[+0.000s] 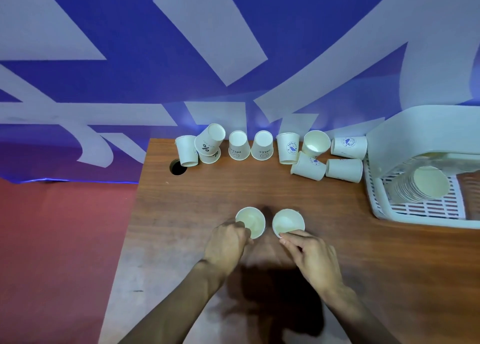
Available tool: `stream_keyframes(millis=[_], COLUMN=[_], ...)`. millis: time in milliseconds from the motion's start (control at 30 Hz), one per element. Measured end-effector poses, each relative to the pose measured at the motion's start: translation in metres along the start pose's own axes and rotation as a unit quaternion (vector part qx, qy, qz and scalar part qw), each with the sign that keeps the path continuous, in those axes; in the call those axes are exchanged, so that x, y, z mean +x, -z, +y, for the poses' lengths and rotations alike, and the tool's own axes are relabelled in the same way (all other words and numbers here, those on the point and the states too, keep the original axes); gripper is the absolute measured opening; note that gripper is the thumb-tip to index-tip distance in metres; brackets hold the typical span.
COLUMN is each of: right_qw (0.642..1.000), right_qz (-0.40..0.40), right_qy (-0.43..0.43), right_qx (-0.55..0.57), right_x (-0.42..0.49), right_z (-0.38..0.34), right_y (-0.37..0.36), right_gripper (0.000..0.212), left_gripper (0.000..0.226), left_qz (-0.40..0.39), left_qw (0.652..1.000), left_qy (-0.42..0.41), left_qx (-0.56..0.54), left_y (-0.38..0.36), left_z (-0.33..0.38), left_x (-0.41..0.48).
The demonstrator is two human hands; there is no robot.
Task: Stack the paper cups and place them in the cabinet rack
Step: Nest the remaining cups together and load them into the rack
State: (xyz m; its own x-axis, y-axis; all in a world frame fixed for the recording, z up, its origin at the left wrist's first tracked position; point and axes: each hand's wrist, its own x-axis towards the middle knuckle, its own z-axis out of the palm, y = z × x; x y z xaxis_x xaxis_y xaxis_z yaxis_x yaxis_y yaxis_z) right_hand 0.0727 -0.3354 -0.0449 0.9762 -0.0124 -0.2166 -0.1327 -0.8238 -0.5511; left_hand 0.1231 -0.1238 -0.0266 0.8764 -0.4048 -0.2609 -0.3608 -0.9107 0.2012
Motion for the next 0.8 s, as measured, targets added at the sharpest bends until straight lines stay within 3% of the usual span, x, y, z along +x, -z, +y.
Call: stream_keyframes(millis=[233, 300, 367, 500, 633, 800], right_qw=[0.999, 0.997, 0.996, 0.991, 0.978, 0.957], right_qz=[-0.032, -0.019, 0.018, 0.063, 0.043, 0.013], right_qy=[0.013, 0.037, 0.051, 0.096, 0.181, 0.264], right_qx=[-0.027, -0.06, -0.074, -0.075, -0.088, -0.122], right_x=[0.001, 0.002, 0.005, 0.03, 0.091, 0.192], right_z=[-0.005, -0.008, -0.014, -0.038, -0.082, -0.152], right_y=[0.008, 0.018, 0.033, 0.058, 0.061, 0.026], right_gripper=[0.017, 0.016, 0.013, 0.011, 0.02, 0.054], left_gripper=[0.019, 0.029, 0.036, 0.018, 0.021, 0.032], left_qz=[0.03, 0.038, 0.09, 0.212, 0.165, 0.094], left_qw=[0.999, 0.999, 0.994, 0.97, 0.961, 0.958], left_qy=[-0.02, -0.026, -0.035, 0.033, 0.186, 0.242], left_qx=[0.009, -0.005, -0.043, -0.11, -0.124, -0.123], left_y=[-0.01, -0.008, 0.0, 0.028, 0.042, 0.042], left_z=[-0.002, -0.005, -0.012, -0.038, -0.095, -0.165], left_x=[-0.005, -0.01, -0.016, -0.019, -0.001, 0.043])
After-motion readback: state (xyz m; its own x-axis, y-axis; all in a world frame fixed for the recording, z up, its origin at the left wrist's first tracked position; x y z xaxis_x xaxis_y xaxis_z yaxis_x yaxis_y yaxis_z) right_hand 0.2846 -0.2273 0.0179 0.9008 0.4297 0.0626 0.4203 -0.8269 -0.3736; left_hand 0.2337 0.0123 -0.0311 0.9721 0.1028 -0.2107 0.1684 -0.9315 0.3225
